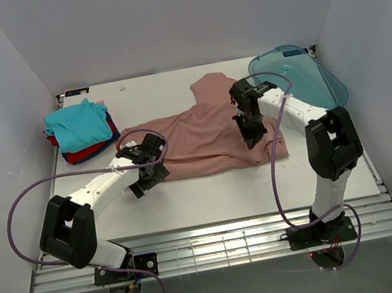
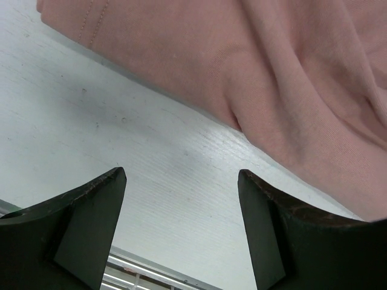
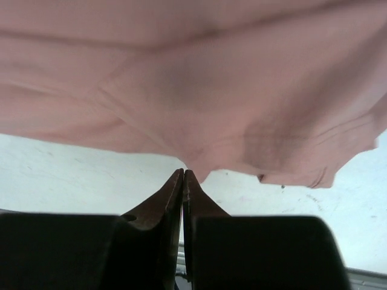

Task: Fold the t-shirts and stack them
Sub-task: Fold the tshirt

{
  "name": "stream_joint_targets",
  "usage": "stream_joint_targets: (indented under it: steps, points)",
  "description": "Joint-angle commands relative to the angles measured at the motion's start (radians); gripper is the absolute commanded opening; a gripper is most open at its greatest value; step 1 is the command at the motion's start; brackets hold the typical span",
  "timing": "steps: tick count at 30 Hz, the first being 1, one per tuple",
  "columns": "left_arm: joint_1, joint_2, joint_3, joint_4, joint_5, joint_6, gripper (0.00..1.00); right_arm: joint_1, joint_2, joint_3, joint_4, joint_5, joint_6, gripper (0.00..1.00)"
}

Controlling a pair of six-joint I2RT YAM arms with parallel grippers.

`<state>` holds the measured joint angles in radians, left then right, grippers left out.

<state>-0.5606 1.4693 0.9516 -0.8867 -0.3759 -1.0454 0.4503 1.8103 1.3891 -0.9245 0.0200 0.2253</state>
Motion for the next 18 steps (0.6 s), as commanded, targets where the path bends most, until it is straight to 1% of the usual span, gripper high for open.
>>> stream_joint_targets:
  steps: [1, 3, 4, 6, 7, 8, 9, 10, 11, 12, 13, 14, 16, 17, 18]
  points:
    - [-0.005, -0.061, -0.014, -0.001, -0.018, -0.01, 0.85, 0.005, 0.035, 0.219, -0.079, 0.047, -0.015, 0.08]
    - [-0.005, -0.067, -0.014, -0.006, -0.012, -0.013, 0.85, 0.005, 0.066, 0.286, -0.088, 0.052, -0.014, 0.08]
    - [-0.005, -0.069, -0.013, -0.008, -0.009, -0.013, 0.85, 0.007, 0.101, 0.345, -0.091, 0.061, -0.012, 0.08]
    - [-0.005, -0.073, -0.007, -0.015, 0.0, -0.016, 0.85, 0.007, 0.179, 0.414, -0.099, 0.061, -0.017, 0.08]
    - [-0.005, -0.075, -0.005, -0.018, 0.005, -0.018, 0.85, 0.005, 0.21, 0.457, -0.144, 0.055, -0.021, 0.08]
    - [-0.005, -0.082, -0.004, -0.02, 0.012, -0.018, 0.85, 0.005, 0.24, 0.555, -0.184, 0.049, -0.03, 0.08]
    - [-0.005, -0.087, 0.001, -0.024, 0.017, -0.016, 0.85, 0.008, 0.268, 0.595, -0.223, 0.052, -0.033, 0.08]
    - [-0.005, -0.092, 0.004, -0.024, 0.022, -0.013, 0.85, 0.008, 0.282, 0.603, -0.244, 0.069, -0.032, 0.18]
    - [-0.005, -0.095, 0.009, -0.026, 0.026, -0.008, 0.85, 0.014, 0.271, 0.552, -0.235, 0.073, -0.029, 0.25]
    - [-0.005, -0.104, 0.013, -0.026, 0.034, 0.008, 0.86, 0.018, 0.223, 0.503, -0.215, 0.074, -0.02, 0.29]
    - [-0.007, -0.109, 0.03, -0.024, 0.035, 0.018, 0.87, 0.019, 0.192, 0.446, -0.189, 0.067, -0.015, 0.35]
    - [-0.009, -0.115, 0.038, -0.023, 0.037, 0.025, 0.88, 0.021, 0.158, 0.327, -0.128, 0.057, -0.012, 0.38]
    - [-0.009, -0.138, 0.058, 0.011, 0.022, 0.056, 0.88, 0.021, 0.068, 0.211, -0.059, 0.023, -0.012, 0.44]
    - [-0.01, -0.145, 0.062, 0.028, 0.016, 0.067, 0.87, 0.021, 0.041, 0.155, 0.016, 0.014, -0.014, 0.45]
    - [-0.01, -0.152, 0.065, 0.063, 0.006, 0.073, 0.86, 0.022, -0.001, 0.061, 0.056, 0.006, -0.018, 0.45]
